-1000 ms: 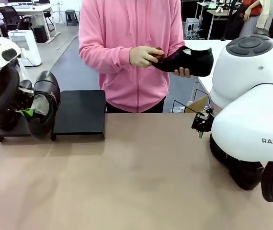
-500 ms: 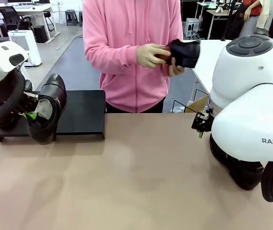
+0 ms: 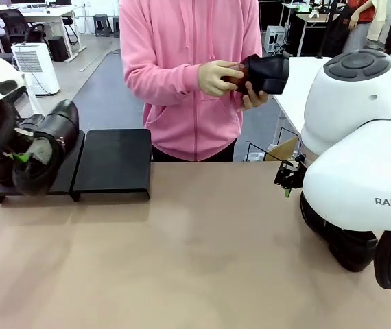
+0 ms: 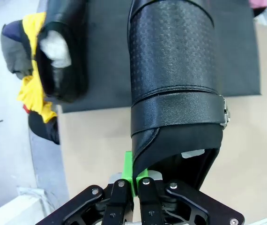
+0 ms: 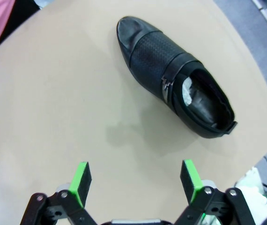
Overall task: Organize the shoes by placing them on the stand.
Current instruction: Place the Shoe from the middle of the table onto the Shoes Stand.
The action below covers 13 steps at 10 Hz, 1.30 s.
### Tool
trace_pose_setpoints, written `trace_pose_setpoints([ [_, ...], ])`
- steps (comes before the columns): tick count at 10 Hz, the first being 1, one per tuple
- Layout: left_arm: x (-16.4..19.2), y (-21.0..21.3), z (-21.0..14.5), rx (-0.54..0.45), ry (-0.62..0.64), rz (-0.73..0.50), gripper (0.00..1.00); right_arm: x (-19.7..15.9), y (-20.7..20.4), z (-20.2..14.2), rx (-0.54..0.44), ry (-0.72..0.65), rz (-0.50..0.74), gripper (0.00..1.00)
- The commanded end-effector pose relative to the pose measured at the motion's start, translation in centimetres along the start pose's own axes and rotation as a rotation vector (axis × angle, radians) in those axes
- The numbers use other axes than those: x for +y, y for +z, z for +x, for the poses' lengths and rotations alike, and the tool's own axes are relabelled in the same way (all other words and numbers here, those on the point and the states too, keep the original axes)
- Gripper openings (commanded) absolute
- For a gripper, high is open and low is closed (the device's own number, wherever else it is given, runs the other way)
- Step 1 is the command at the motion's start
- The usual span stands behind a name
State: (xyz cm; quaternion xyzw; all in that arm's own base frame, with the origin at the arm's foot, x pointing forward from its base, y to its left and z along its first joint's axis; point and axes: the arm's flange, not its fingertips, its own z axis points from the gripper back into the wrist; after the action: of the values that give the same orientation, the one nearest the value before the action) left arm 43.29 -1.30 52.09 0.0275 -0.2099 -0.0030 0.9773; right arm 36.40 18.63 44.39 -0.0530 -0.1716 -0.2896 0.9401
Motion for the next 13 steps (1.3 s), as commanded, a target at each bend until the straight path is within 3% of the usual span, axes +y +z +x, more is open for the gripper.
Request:
trace_pose_setpoints([
  [1, 3.2, -0.5, 2.8, -0.057, 0.008, -0.005, 0.00, -0.1, 0.0, 0.3, -0.001, 0.015, 0.015, 1.00],
  [4, 5.5, -3.8, 5.4, -0.101, -0.030, 0.033, 0.00, -0.1, 0.0, 0.3, -0.001, 0.015, 0.015, 1.00],
  [13, 3.8, -10.3, 6.8, -0.143, 0.118, -0.093, 0.00, -0.1, 0.0, 0.3, -0.001, 0.015, 0.015, 1.00],
])
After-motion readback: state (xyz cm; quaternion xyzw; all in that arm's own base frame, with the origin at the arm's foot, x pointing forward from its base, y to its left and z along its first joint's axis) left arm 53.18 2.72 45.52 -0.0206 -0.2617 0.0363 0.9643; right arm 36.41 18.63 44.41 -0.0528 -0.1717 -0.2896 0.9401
